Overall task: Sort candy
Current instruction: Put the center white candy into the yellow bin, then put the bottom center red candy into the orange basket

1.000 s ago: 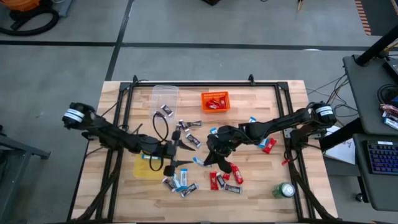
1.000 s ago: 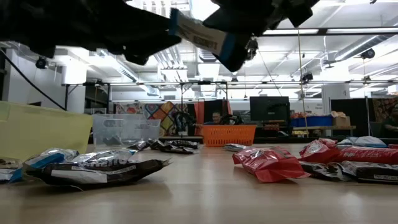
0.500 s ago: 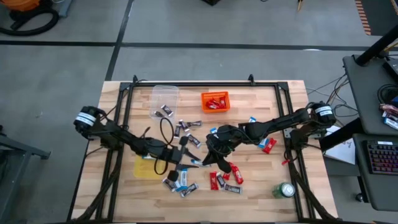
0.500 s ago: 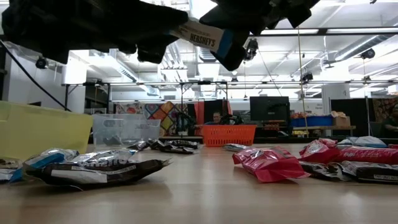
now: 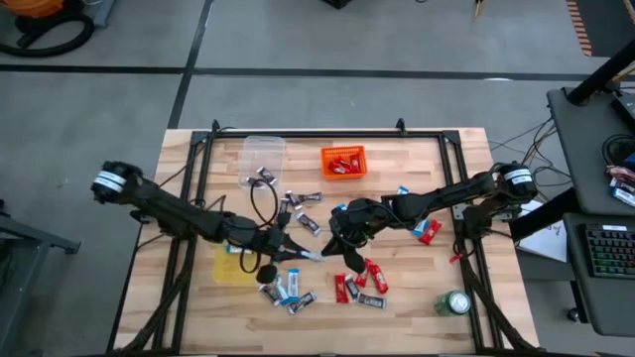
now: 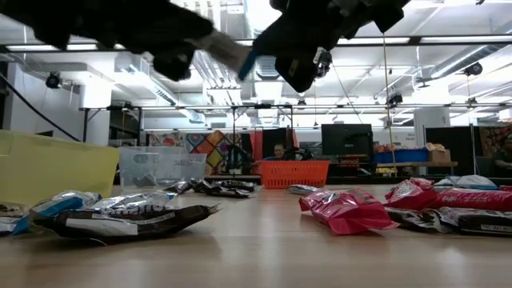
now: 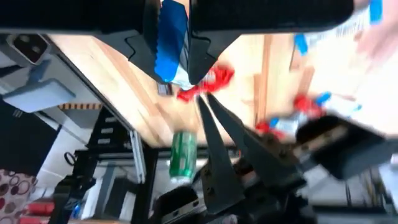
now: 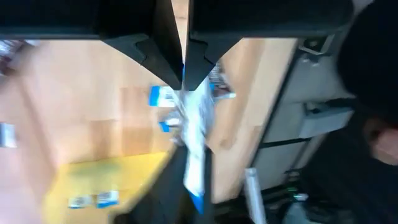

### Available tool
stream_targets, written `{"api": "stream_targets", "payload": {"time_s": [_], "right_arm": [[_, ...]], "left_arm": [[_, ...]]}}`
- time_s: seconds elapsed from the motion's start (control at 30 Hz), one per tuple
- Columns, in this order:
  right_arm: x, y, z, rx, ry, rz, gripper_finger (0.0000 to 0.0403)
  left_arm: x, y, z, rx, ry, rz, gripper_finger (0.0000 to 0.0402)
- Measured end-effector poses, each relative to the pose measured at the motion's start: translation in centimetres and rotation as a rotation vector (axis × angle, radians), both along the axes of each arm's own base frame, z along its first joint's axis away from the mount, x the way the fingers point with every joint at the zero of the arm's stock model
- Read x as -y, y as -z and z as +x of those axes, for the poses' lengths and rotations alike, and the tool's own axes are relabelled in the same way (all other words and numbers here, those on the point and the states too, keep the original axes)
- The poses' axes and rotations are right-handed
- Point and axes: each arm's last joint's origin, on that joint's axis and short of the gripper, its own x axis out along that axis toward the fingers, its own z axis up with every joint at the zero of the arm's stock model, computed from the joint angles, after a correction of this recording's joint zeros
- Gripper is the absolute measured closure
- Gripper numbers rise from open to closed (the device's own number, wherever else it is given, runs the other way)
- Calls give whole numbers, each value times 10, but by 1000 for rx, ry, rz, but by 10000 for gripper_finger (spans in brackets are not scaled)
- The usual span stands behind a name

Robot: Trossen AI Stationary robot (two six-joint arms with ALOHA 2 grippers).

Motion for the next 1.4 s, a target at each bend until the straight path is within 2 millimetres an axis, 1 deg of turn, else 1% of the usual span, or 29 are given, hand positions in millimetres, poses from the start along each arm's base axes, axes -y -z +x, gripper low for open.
{"api": "stream_targets", "payload": {"time_s": [0.1,0.17,0.33,0.4,0.47,0.57,0.63,0.8,0.87,1.0,1.2,1.3,1.4], "right_arm": [[3,1,-1,-22,60,-37,394],[4,1,-2,-35,84,-53,394],[4,2,-3,-43,101,-65,394],[4,2,-3,-42,101,-65,394],[4,2,-3,-41,106,-68,394],[5,2,-2,-39,113,-78,394],[5,2,-2,-37,118,-84,394],[5,3,-3,-46,118,-86,394],[5,3,-3,-48,118,-86,394],[5,3,-3,-49,117,-87,394],[5,4,-4,-60,115,-91,394],[5,5,-4,-69,115,-93,394],[5,5,-5,-76,115,-94,394]], "left_arm": [[-4,-15,-16,-193,-28,-42,394],[-7,-28,-29,-358,-80,-74,393],[-15,-61,-56,-696,-321,-99,393],[-19,-70,-65,-814,-421,-86,392],[-21,-70,-72,-946,-505,-54,392],[-23,-59,-79,-1117,-597,-8,392],[-22,-49,-79,-1196,-604,-1,392],[-18,-29,-72,-1275,-604,26,385],[-17,-23,-70,-1301,-610,39,373],[-14,-16,-65,-1337,-605,45,335],[-8,-13,-62,-1377,-562,21,282],[-5,-13,-62,-1375,-543,9,266],[-2,-14,-61,-1350,-521,1,260]]}}
